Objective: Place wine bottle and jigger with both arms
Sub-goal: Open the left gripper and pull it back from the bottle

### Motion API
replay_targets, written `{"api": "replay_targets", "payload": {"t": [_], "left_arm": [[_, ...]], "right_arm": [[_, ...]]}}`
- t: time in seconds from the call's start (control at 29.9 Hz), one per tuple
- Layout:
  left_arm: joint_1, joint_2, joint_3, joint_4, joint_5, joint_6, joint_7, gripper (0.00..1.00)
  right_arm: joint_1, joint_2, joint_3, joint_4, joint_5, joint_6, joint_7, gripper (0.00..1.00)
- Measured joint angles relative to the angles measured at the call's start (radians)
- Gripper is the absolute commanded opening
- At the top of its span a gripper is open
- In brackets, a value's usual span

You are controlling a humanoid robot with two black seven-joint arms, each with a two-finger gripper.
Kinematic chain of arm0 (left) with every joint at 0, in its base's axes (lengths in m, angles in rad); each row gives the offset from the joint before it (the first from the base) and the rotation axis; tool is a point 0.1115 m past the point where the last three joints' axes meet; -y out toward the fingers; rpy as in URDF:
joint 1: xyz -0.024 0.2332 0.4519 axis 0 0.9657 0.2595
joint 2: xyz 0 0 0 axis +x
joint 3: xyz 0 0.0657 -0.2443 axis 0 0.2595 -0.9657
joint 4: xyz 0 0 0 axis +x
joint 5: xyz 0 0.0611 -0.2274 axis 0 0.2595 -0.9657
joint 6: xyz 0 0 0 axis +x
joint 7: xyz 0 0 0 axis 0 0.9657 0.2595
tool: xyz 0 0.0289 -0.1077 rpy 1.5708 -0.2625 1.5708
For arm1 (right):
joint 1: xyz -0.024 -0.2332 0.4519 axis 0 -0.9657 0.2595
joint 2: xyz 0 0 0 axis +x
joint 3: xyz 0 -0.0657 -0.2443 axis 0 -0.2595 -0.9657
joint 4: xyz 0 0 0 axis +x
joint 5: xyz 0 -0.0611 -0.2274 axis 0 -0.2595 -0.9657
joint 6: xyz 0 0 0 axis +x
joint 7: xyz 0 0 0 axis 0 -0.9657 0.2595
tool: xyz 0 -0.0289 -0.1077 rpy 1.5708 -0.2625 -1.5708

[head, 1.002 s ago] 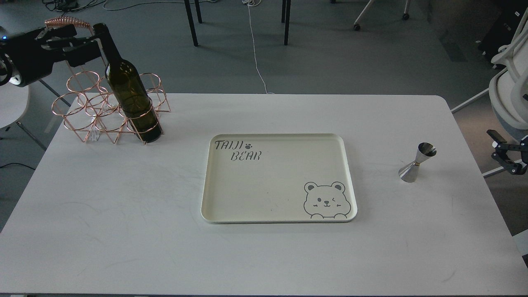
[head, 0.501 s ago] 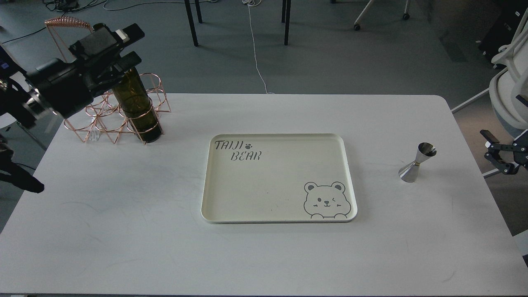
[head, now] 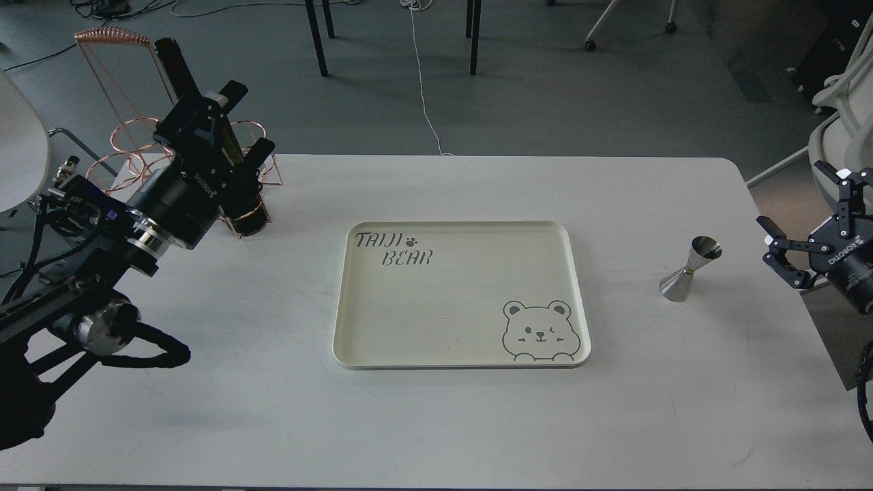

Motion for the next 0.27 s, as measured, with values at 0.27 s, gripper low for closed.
{"api": "replay_targets", "payload": {"t": [0.27], "left_arm": [[0.096,-0.102,-0.158,0.132,-0.168,-0.140,0.008,0.98]], "right_arm": [[0.002,0.020,0.014,-0.003,0.000,0.000,0.000,0.98]]}}
